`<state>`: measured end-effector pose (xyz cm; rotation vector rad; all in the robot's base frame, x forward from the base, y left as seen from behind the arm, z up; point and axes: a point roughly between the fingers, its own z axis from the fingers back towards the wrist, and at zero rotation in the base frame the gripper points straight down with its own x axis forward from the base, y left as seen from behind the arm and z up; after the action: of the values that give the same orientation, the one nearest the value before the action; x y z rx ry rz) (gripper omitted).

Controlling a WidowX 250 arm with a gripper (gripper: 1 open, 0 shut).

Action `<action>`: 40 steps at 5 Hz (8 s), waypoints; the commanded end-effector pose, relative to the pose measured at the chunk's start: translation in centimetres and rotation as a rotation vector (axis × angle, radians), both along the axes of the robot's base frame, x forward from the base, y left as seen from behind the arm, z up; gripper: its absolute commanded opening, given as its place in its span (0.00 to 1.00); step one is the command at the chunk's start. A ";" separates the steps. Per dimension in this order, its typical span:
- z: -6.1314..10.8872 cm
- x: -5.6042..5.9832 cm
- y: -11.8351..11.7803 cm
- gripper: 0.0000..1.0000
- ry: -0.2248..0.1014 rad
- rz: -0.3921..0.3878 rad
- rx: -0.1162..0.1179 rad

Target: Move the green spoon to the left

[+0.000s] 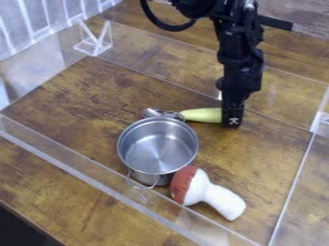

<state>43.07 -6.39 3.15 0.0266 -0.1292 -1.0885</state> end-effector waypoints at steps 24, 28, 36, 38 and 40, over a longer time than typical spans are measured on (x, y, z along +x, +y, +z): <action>0.4 -9.7 23.7 1.00 -0.109 0.306 -0.058; 1.4 -10.7 25.9 1.00 -0.070 0.233 -0.115; 1.9 -12.0 26.2 0.00 -0.024 0.374 -0.193; 1.6 -12.0 26.3 1.00 -0.017 0.501 -0.228; 1.2 -11.7 26.2 1.00 0.010 0.454 -0.257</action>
<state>31.40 18.63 2.96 -0.2146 -0.2096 -0.6296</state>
